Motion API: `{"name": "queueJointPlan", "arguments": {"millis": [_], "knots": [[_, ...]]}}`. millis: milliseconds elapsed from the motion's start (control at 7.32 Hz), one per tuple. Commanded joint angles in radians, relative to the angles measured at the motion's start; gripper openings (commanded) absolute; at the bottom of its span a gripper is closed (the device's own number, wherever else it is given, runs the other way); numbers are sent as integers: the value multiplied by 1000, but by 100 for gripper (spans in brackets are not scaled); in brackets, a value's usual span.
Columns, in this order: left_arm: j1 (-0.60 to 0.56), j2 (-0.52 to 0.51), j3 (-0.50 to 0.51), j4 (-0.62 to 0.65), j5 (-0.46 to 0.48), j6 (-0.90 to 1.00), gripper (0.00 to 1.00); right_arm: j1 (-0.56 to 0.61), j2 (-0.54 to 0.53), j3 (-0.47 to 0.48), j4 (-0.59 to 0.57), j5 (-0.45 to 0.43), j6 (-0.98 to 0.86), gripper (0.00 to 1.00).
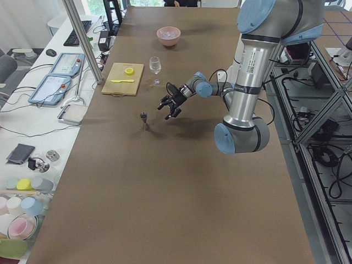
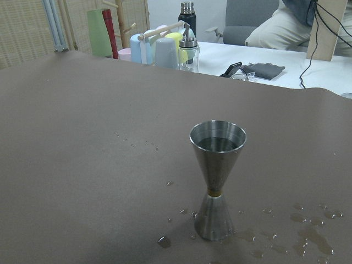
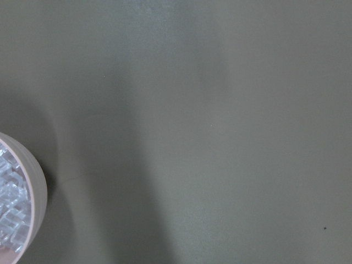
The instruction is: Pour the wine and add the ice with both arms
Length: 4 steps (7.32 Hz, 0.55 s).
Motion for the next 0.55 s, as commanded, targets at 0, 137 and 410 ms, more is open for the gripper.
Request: {"name": "queueJointPlan", "arguments": {"millis": [0,137,410], "knots": [[-8,-33,69,-1,23,-19,98,0,1,-2,0,0,2,100],[-25,-33,72,-1,23,-13,98,-2,3,-5,0,0,5,100],[-68,-63,136,-1,24,-8,98,-2,8,-6,-2,1,6,100]]}}
